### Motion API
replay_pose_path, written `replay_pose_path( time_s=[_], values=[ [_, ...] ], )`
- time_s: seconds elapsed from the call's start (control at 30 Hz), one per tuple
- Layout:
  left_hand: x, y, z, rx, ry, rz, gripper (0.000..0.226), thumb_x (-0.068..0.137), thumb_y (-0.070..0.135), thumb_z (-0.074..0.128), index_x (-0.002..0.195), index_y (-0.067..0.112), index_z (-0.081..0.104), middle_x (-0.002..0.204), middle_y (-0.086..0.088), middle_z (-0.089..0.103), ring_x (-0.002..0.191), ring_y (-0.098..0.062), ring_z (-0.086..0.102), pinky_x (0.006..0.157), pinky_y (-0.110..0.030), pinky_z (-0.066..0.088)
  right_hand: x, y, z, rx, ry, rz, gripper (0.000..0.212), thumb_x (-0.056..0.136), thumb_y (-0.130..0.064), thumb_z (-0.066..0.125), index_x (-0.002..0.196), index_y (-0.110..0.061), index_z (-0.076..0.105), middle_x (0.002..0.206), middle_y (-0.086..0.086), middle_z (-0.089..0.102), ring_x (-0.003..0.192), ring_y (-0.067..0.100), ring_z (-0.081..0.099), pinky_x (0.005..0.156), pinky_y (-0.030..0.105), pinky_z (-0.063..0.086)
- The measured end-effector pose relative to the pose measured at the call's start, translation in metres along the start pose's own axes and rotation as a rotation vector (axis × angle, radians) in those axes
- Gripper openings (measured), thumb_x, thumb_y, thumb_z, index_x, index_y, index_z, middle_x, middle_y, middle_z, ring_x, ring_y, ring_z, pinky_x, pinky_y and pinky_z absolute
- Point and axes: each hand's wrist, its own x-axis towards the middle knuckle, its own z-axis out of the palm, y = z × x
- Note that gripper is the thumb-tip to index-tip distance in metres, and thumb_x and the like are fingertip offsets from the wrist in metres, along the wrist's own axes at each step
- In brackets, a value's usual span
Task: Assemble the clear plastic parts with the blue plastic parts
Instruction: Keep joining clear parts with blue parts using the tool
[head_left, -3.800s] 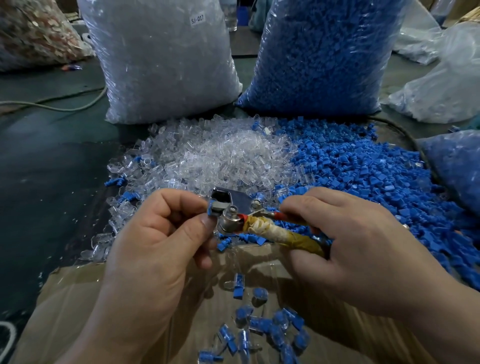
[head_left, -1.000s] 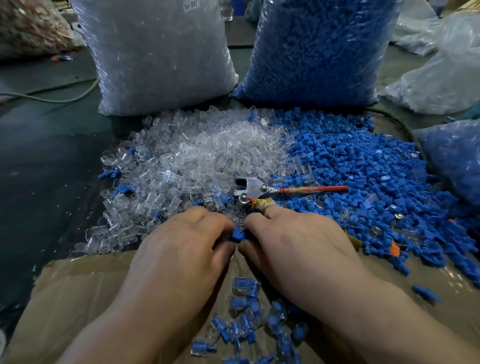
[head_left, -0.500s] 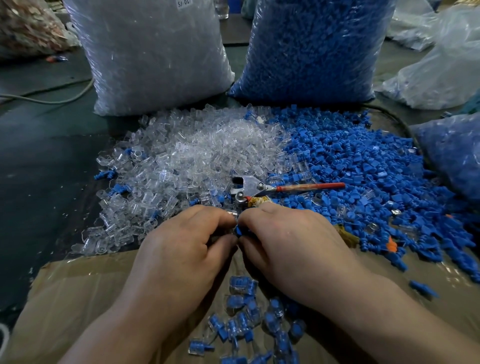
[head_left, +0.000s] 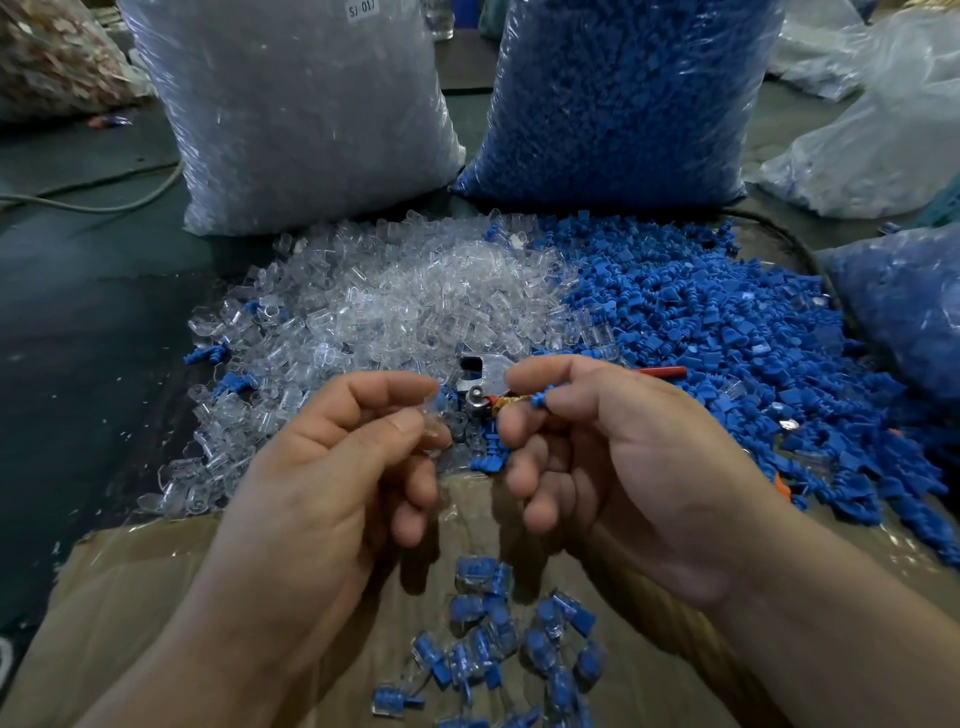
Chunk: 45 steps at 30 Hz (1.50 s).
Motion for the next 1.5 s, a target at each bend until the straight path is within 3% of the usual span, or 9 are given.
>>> replay_pose_path(
  time_s=[0.27, 0.4, 0.5, 0.63, 0.83, 1.07, 1.2, 1.4, 1.5],
  values=[
    [0.006, 0.004, -0.007, -0.215, -0.085, -0.119, 0.031, 0.062, 0.008, 0.084, 0.092, 0.013, 0.078, 0.085, -0.009, 0.070, 0.053, -0.008, 0.057, 0.039, -0.017, 0.044, -0.005, 0.005, 0.000, -0.205, -0.045, -0.054, 0.010, 0.101, -0.019, 0.046, 0.107, -0.012, 0.051, 0.086, 0.011, 0.072, 0.058, 0.027, 0.065, 0.049, 0.034, 0.052],
    [0.007, 0.010, -0.017, -0.252, -0.095, -0.092, 0.050, 0.047, 0.025, 0.095, 0.092, 0.016, 0.077, 0.090, -0.008, 0.071, 0.057, -0.007, 0.059, 0.040, -0.017, 0.046, -0.010, 0.001, -0.001, -0.361, 0.014, -0.154, 0.018, 0.081, -0.032, 0.067, 0.089, -0.016, 0.068, 0.070, 0.007, 0.066, 0.048, 0.017, 0.057, 0.038, 0.023, 0.044],
    [0.004, 0.008, -0.014, -0.221, -0.100, -0.088, 0.044, 0.045, 0.028, 0.094, 0.085, 0.020, 0.077, 0.085, -0.009, 0.071, 0.055, -0.009, 0.059, 0.039, -0.018, 0.045, -0.011, 0.001, 0.000, -0.435, 0.093, -0.196, 0.020, 0.070, -0.031, 0.071, 0.087, -0.021, 0.075, 0.061, 0.000, 0.058, 0.048, 0.012, 0.052, 0.039, 0.022, 0.042],
    [0.001, 0.005, -0.004, -0.165, -0.087, -0.122, 0.021, 0.058, 0.006, 0.079, 0.073, 0.021, 0.075, 0.082, -0.013, 0.072, 0.050, -0.011, 0.057, 0.036, -0.020, 0.042, -0.012, 0.004, 0.000, -0.489, 0.111, -0.207, 0.015, 0.089, -0.016, 0.064, 0.096, -0.023, 0.074, 0.067, 0.003, 0.066, 0.055, 0.019, 0.060, 0.051, 0.027, 0.052],
    [-0.002, 0.004, 0.003, -0.049, -0.069, -0.106, 0.016, 0.063, 0.008, 0.072, 0.076, 0.018, 0.075, 0.064, -0.008, 0.062, 0.048, -0.011, 0.055, 0.036, -0.018, 0.041, -0.013, 0.014, 0.003, -0.774, 0.052, -0.307, 0.015, 0.094, -0.018, 0.062, 0.096, -0.031, 0.067, 0.073, 0.006, 0.070, 0.062, 0.024, 0.070, 0.061, 0.047, 0.060],
    [-0.005, 0.001, 0.004, 0.031, -0.106, -0.073, 0.020, 0.061, 0.009, 0.078, 0.079, 0.017, 0.075, 0.064, -0.007, 0.063, 0.051, -0.012, 0.058, 0.038, -0.020, 0.043, -0.015, 0.016, 0.002, -1.072, 0.115, -0.490, 0.008, 0.087, -0.039, 0.062, 0.094, -0.035, 0.062, 0.079, -0.012, 0.067, 0.067, 0.010, 0.067, 0.056, 0.037, 0.056],
    [-0.006, 0.001, 0.004, 0.038, -0.128, -0.033, 0.027, 0.054, 0.022, 0.081, 0.080, 0.019, 0.076, 0.068, -0.007, 0.066, 0.052, -0.011, 0.060, 0.040, -0.020, 0.044, -0.015, 0.015, 0.001, -1.095, 0.132, -0.512, 0.005, 0.090, -0.035, 0.067, 0.092, -0.033, 0.064, 0.077, -0.014, 0.066, 0.068, 0.008, 0.066, 0.057, 0.031, 0.053],
    [-0.006, -0.002, 0.005, 0.050, -0.100, -0.009, 0.025, 0.058, 0.015, 0.084, 0.081, 0.020, 0.076, 0.070, -0.007, 0.068, 0.054, -0.011, 0.061, 0.043, -0.020, 0.046, -0.016, 0.012, 0.003, -1.148, 0.092, -0.547, 0.006, 0.091, -0.033, 0.061, 0.096, -0.032, 0.064, 0.081, -0.018, 0.065, 0.075, 0.005, 0.065, 0.060, 0.024, 0.053],
    [-0.006, -0.004, 0.003, 0.084, -0.093, 0.025, 0.033, 0.053, 0.023, 0.088, 0.084, 0.021, 0.077, 0.070, -0.007, 0.069, 0.056, -0.011, 0.063, 0.045, -0.021, 0.048, -0.016, 0.013, 0.002, -1.153, 0.093, -0.526, 0.007, 0.093, -0.030, 0.062, 0.098, -0.035, 0.063, 0.085, -0.019, 0.064, 0.078, 0.004, 0.065, 0.062, 0.025, 0.054]
  ],
)
